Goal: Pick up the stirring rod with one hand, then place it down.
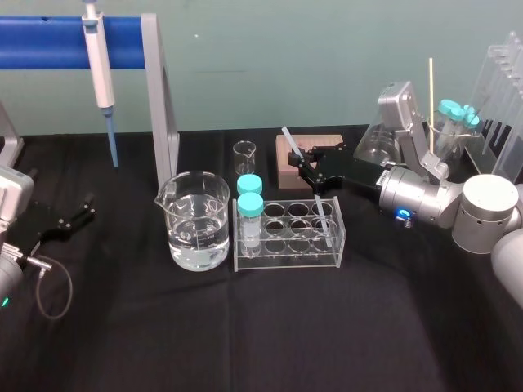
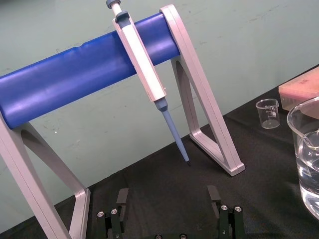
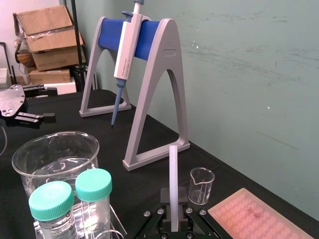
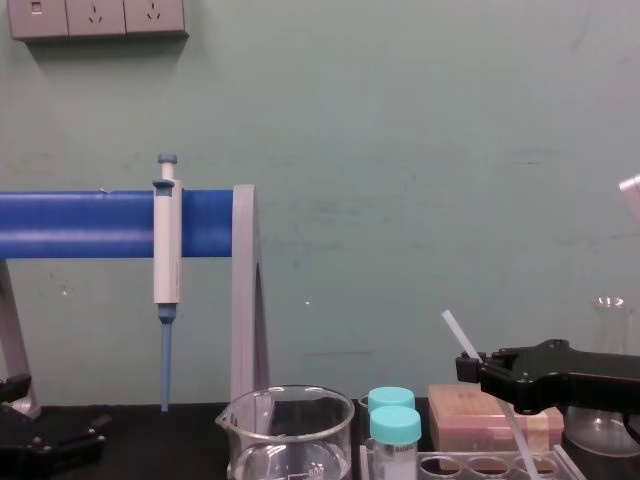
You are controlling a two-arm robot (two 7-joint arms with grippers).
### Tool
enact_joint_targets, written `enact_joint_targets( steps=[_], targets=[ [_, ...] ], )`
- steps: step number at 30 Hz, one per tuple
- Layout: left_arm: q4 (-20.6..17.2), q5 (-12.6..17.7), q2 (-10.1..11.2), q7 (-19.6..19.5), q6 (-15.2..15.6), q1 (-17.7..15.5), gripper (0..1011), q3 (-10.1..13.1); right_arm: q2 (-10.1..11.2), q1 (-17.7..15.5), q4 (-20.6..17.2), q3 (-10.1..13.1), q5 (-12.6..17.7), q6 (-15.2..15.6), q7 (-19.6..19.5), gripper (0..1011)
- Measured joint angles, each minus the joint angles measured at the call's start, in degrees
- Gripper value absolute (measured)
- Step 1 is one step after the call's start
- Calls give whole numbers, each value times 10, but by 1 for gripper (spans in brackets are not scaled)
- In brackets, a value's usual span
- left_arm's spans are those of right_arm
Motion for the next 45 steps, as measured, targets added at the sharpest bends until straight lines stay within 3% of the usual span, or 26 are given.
enact_joint_targets(
  steps=[10,22,31,34,38,45],
  targets=[
    [0,0,0,0,0,0,1000,0,3,-13,-26,9,4,-5,-8,77],
    [0,0,0,0,0,0,1000,0,18,-50,-120,42,44,0,-26,77],
    [0,0,0,0,0,0,1000,0,29,-81,-190,71,69,-21,-50,77],
    [0,0,0,0,0,0,1000,0,32,-90,-206,77,68,-32,-61,77],
    [0,0,0,0,0,0,1000,0,37,-119,-242,92,39,-82,-97,77],
    [0,0,0,0,0,0,1000,0,38,-153,-262,112,7,-127,-126,77]
  ],
)
